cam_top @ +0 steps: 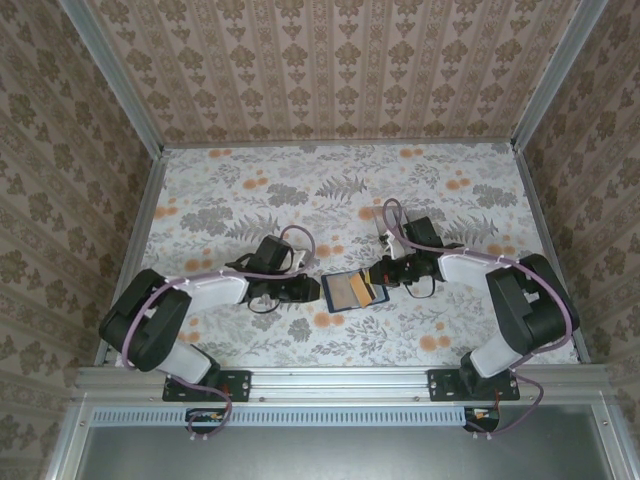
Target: Put the credit cards into the card holder
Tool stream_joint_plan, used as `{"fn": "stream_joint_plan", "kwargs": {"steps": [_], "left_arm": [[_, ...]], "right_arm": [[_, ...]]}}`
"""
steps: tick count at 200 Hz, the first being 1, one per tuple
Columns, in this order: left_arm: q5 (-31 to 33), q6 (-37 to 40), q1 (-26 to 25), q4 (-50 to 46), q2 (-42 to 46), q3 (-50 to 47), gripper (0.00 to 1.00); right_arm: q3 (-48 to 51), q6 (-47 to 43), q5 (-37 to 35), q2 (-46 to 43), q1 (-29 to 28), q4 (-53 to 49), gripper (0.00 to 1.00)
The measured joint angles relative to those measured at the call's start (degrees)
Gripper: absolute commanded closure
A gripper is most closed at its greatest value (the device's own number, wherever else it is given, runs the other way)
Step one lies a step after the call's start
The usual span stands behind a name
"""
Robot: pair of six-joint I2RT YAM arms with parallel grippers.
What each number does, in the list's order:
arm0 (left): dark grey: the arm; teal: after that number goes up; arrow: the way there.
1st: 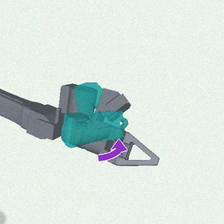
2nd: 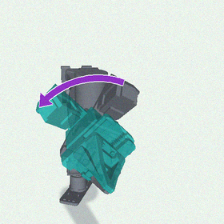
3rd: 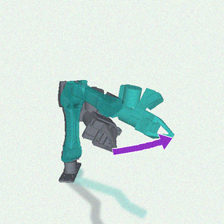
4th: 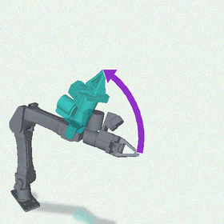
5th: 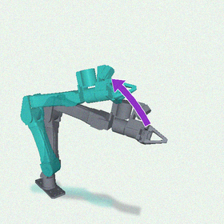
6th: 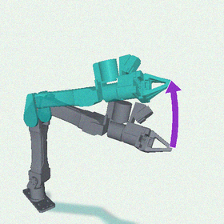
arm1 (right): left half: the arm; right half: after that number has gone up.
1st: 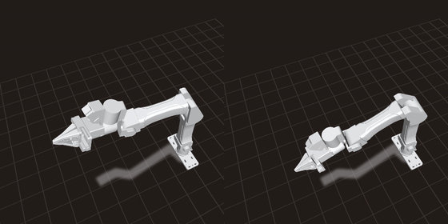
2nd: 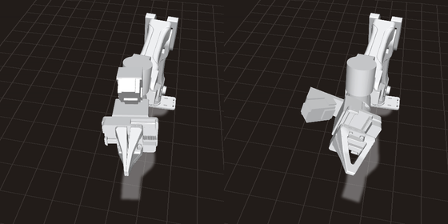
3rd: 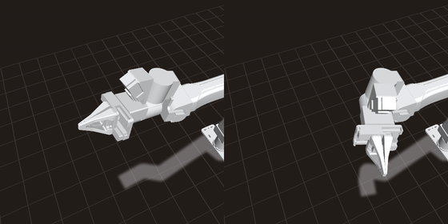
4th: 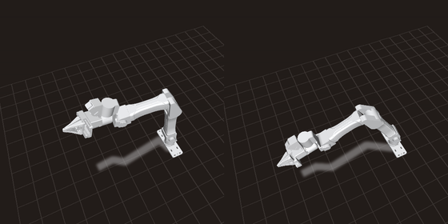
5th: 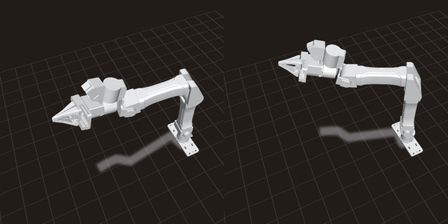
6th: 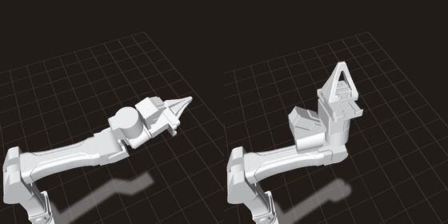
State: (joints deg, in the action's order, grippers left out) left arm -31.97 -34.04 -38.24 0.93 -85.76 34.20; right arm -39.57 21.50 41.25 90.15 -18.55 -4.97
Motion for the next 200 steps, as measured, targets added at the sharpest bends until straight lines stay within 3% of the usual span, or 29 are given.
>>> {"fn": "stream_joint_plan", "kwargs": {"steps": [89, 200], "left_arm": [[0.5, -0.22, -0.04, -0.48, -4.59, 4.24, 0.87], [4.79, 1.36, -0.42, -6.08, -8.44, 7.74, 0.91]], "right_arm": [[-0.35, 3.3, 4.52, 4.92, 0.74, 4.22, 1.0], [-0.17, 10.08, 7.45, 8.39, 0.72, 13.22, 1.0]]}}
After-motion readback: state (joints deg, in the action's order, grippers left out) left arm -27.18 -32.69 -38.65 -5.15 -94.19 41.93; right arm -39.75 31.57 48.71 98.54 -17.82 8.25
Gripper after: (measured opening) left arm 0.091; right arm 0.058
